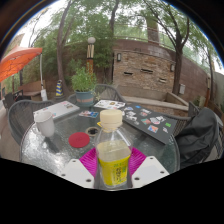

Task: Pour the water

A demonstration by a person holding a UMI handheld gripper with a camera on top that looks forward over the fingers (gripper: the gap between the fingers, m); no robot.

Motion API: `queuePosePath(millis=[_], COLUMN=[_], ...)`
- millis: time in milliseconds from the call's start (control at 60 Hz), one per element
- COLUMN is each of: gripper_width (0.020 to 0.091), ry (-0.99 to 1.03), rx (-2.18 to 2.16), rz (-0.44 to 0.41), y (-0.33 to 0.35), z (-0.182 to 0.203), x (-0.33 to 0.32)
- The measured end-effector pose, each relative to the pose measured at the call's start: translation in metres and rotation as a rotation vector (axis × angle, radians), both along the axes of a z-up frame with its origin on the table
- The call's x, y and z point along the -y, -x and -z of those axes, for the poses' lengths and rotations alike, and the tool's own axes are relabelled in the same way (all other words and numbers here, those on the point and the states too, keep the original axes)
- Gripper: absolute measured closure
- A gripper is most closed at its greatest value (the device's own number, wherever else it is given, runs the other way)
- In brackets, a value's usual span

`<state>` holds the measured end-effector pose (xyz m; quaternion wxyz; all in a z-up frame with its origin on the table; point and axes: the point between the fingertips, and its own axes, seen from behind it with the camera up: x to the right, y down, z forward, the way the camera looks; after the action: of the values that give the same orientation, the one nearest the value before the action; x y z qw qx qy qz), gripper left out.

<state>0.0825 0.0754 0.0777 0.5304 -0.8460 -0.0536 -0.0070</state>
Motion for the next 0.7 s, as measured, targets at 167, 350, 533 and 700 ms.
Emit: queuePosePath(millis=[167, 350, 533, 700], gripper_width=[0.0729, 0.073, 0.0733, 0.0732], ry=[-0.024, -0.083, -0.08, -0.061], rx=[0.268, 0.869, 1.571, 2.065], rz=[-0.107, -0.318, -0.462, -0.595], y=[0.052, 0.127, 0.176, 0.203], z=[-0.057, -0.081, -0.076, -0.091], x=[-0.048, -0.106, -0.138, -0.148])
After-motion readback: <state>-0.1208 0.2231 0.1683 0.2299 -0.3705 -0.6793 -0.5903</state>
